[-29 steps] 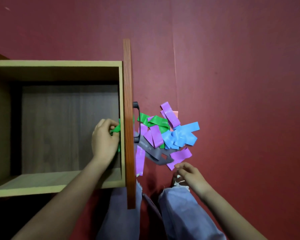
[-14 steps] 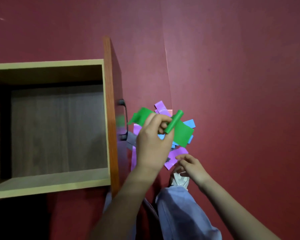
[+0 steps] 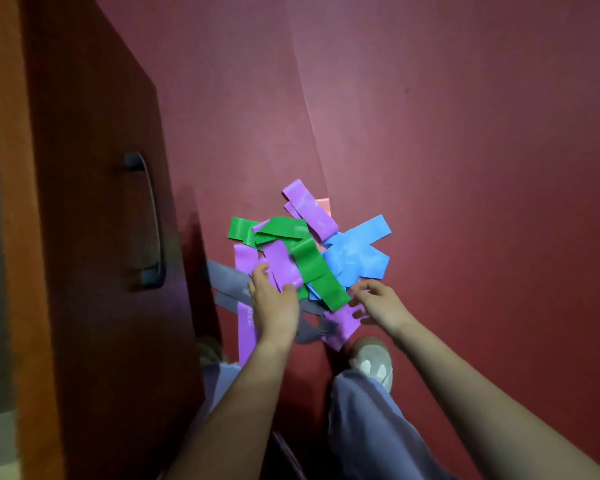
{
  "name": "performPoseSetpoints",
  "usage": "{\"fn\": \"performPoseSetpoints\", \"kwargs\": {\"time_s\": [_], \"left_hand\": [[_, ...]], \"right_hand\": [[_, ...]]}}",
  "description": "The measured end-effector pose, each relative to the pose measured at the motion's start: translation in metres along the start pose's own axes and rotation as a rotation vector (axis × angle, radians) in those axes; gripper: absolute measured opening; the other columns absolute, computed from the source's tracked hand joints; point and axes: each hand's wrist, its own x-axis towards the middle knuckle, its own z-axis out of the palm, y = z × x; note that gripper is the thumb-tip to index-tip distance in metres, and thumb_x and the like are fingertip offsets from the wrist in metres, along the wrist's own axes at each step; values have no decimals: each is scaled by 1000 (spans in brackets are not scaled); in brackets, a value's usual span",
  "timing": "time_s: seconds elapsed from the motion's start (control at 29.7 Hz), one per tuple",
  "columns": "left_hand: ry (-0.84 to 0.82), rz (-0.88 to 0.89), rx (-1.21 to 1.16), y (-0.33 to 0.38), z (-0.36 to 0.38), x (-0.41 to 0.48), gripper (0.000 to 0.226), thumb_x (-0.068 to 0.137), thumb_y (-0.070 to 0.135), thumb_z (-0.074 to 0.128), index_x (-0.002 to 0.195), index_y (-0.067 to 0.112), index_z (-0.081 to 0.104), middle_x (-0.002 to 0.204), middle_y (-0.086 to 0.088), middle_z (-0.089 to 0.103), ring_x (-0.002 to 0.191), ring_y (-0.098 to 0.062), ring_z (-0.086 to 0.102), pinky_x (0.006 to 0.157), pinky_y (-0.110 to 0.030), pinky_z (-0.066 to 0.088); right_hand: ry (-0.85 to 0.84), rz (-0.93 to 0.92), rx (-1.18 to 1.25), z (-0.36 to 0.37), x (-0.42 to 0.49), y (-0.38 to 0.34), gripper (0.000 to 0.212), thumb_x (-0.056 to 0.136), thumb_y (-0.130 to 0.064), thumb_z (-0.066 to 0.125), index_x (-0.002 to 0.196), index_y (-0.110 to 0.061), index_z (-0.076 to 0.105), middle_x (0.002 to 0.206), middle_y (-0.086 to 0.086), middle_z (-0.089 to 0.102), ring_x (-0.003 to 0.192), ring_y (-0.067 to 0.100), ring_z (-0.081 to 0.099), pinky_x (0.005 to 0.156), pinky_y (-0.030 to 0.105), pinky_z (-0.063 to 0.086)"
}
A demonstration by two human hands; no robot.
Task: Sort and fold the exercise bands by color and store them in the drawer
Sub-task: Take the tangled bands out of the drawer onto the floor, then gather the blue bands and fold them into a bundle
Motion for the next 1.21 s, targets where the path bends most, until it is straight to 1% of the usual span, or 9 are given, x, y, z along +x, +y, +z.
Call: {"fn": "performPoseSetpoints", "kwargs": {"time_s": [0.24,0.34,0.47,0.61,0.71,0.87,1.01,1.11,1.21], "left_hand": [[-43,39,-125,-29,75,26,40,79,-13,44,118,-4,47,122,-23,51,100,-31,52,89,-28,37],[-61,109,-176,-30,90,38,38,80,-13,43,116,-3,48,121,-21,52,108,-33,52,95,-36,39],[-148,241,34,-46,97,45,36,81,-6,46,115,3,50,120,-14,52,106,-32,52,97,-38,40],[-178,283,73,-43,102,62,32,83,-1,46,112,9,53,119,-8,53,109,-27,51,98,-38,39],[-161,215,-29,-38,106,77,27,84,-2,44,103,14,54,117,-9,56,98,-21,53,87,-26,41],[-103,122,-80,-45,115,81,21,87,5,47,105,10,55,116,-12,57,105,-23,53,91,-29,41],[-68,123,-193,-33,110,79,23,89,27,49,102,11,59,110,-9,60,106,-24,53,98,-39,40],[-257,-64,-311,-14,109,87,30,88,41,48,74,16,57,83,-6,61,78,-22,56,77,-34,44],[-499,-336,-550,-6,99,95,40,84,47,49,79,9,59,74,-11,67,63,-21,64,60,-26,51]], "right_hand": [[127,-113,-288,9,94,36,16,82,0,47,86,-10,60,74,5,53,64,19,47,60,25,34],[184,-122,-284,12,126,32,29,86,-7,47,59,-16,45,78,10,49,70,19,45,64,26,32],[189,132,-29,34,166,30,28,84,-20,51,61,-13,37,63,5,38,56,19,37,53,23,31],[339,189,228,57,192,29,48,74,-33,61,106,2,54,105,19,62,97,34,61,87,38,49],[389,110,437,60,203,21,42,84,-22,58,109,11,55,110,23,62,102,35,58,94,40,45],[527,-38,883,53,187,16,34,82,4,55,115,1,50,76,6,48,59,11,43,60,18,40],[370,-292,730,34,143,-1,28,76,8,44,95,-10,55,62,0,38,45,-2,39,45,8,31],[72,-388,664,25,124,-6,36,54,-3,41,81,-19,58,64,7,36,55,6,40,51,17,31],[-229,-445,564,25,112,-5,45,45,-3,41,80,-22,61,70,26,39,69,24,39,58,24,32]]}}
